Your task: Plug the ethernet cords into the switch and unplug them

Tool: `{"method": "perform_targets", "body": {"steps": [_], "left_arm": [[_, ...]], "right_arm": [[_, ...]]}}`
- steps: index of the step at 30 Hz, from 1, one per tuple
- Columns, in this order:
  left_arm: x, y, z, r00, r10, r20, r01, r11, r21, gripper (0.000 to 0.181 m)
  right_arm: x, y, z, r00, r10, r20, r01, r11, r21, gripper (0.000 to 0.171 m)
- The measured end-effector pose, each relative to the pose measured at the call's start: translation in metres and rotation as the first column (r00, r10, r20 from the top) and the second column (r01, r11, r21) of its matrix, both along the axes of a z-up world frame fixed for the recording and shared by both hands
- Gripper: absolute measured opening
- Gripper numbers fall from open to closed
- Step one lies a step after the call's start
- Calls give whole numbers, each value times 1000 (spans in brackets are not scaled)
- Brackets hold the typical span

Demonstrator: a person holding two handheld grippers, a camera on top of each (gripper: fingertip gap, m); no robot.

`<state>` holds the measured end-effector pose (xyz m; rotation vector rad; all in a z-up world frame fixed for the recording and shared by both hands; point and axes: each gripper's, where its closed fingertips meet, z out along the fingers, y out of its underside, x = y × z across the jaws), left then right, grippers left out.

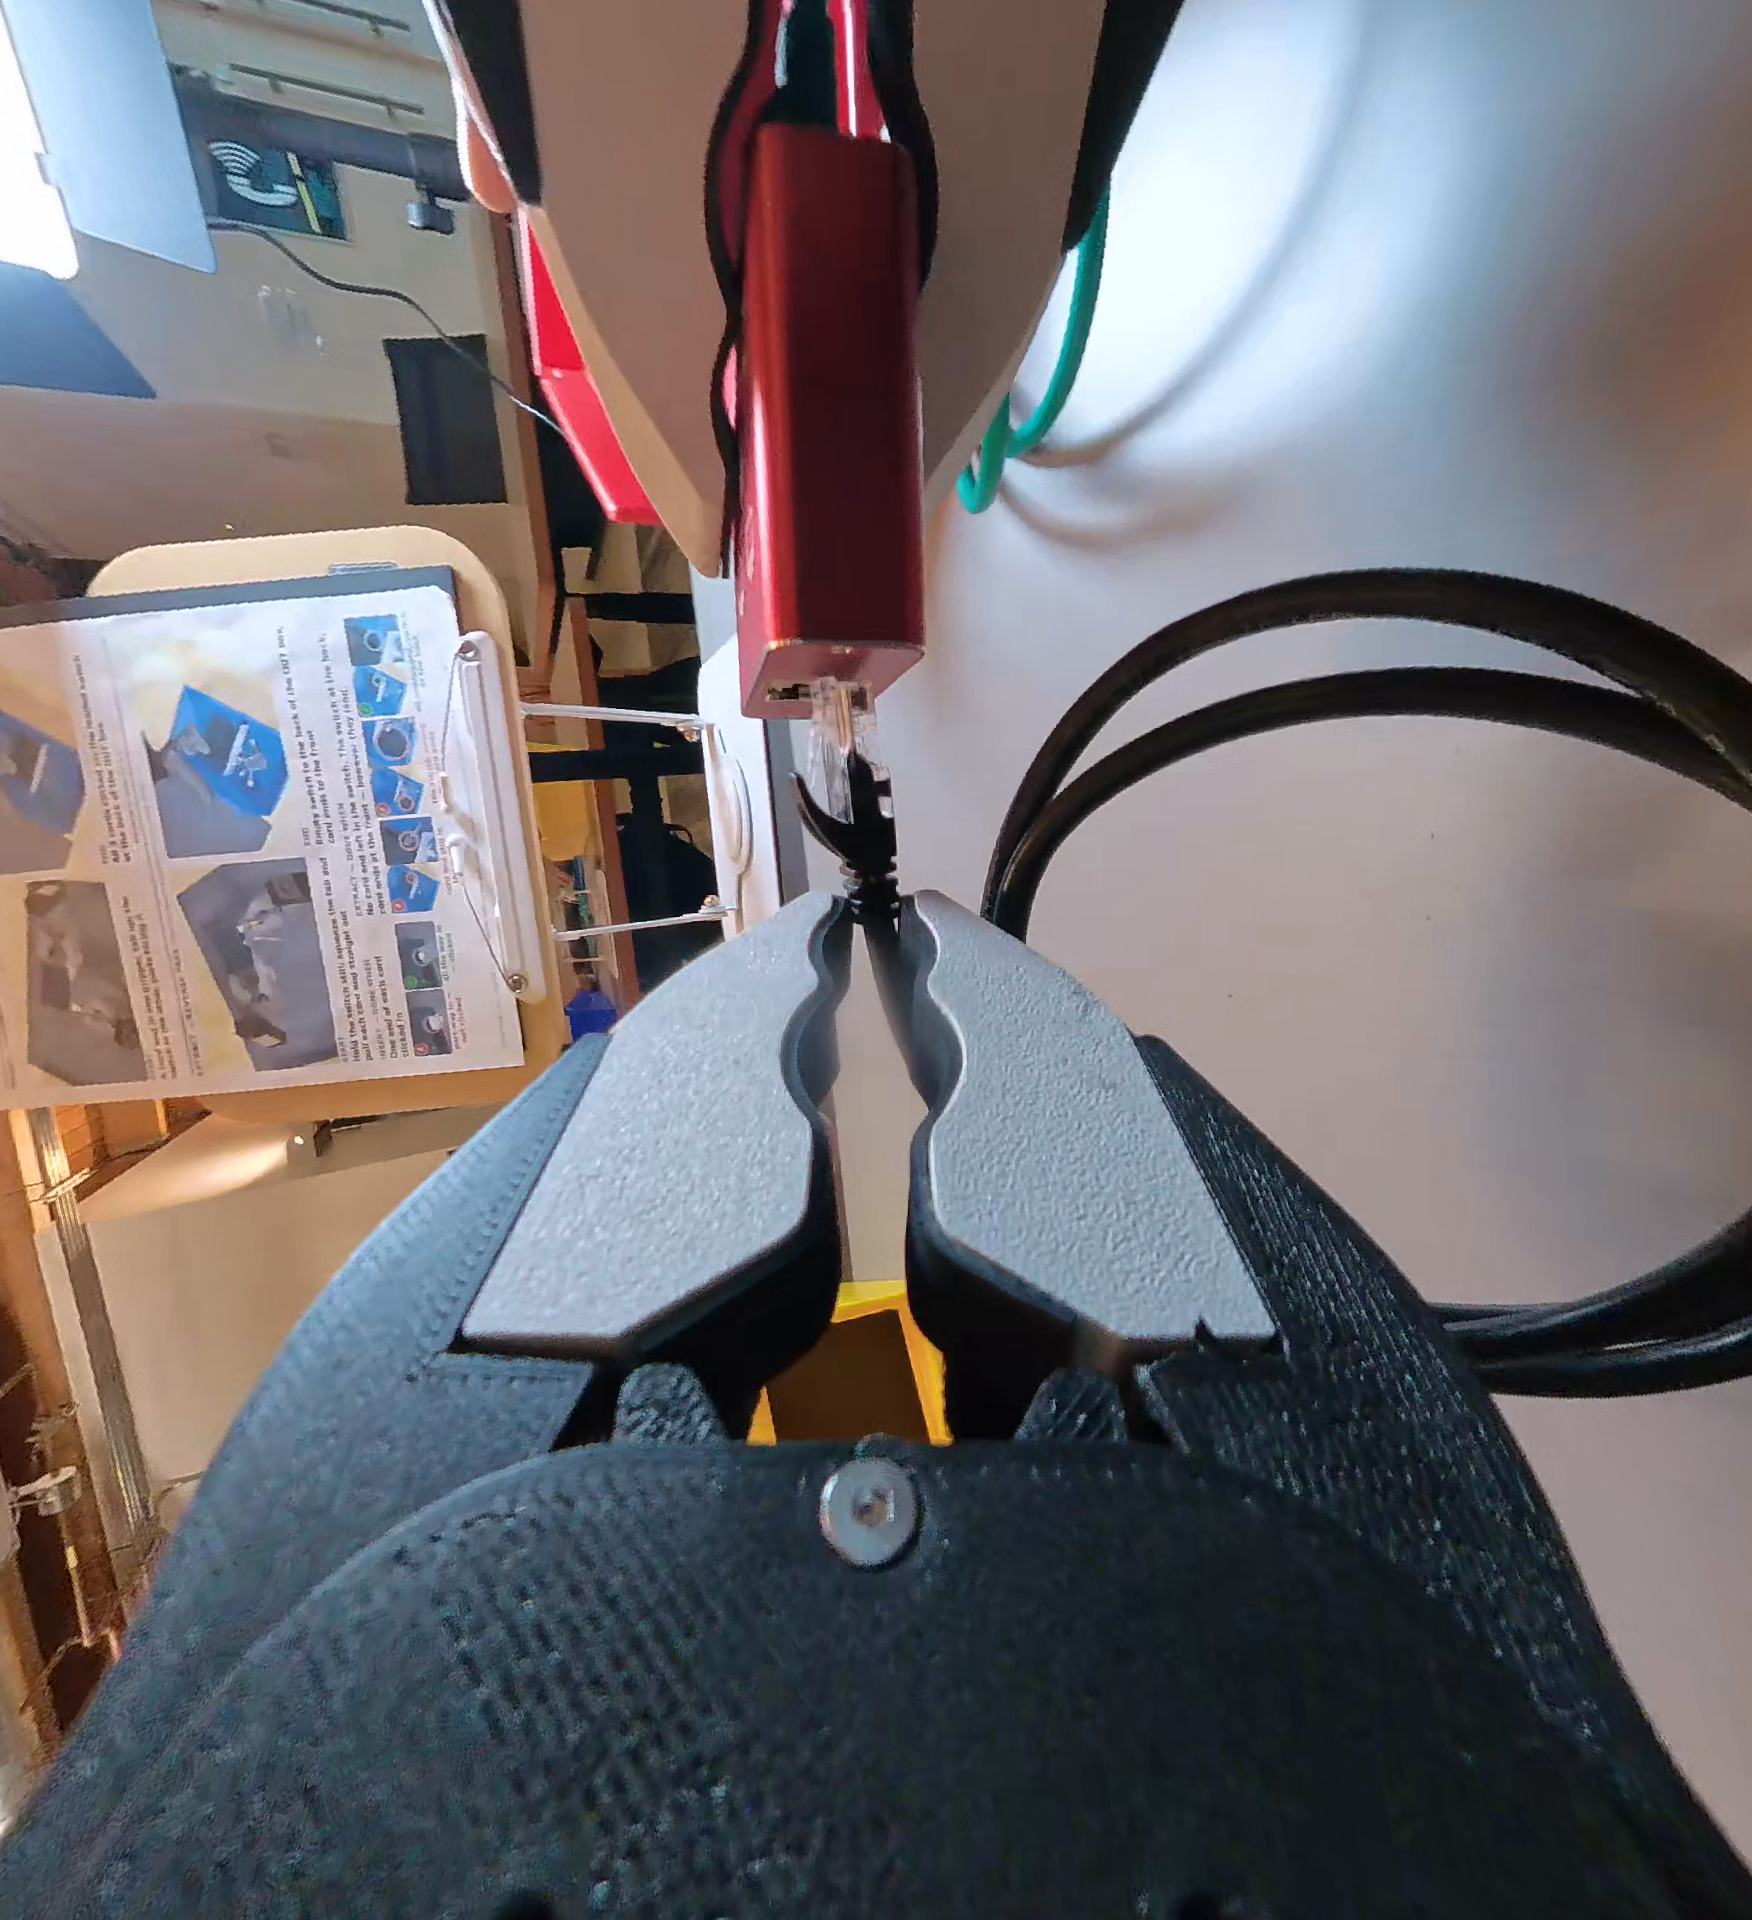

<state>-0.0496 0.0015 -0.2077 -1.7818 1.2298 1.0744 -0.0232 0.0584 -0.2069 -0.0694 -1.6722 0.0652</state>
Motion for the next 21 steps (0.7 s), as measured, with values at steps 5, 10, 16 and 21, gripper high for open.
{"method": "perform_targets", "body": {"steps": [5,10,16,21], "left_arm": [[-6,4,-1,999,14,-33,-16,999,-42,8],[-6,5,0,999,12,-42,-15,997,-70,8],[8,0,6,987,-55,151,67,995,-78,8],[16,-9,-1,956,-118,269,162,976,-148,7]], "right_arm": [[1,-4,-2,1000,5,5,-5,1000,14,29],[0,-7,-3,1000,0,13,-1,1000,15,29],[3,-11,1,999,15,46,-13,999,-41,29],[7,-24,-5,989,64,131,-56,997,-57,29]]}}
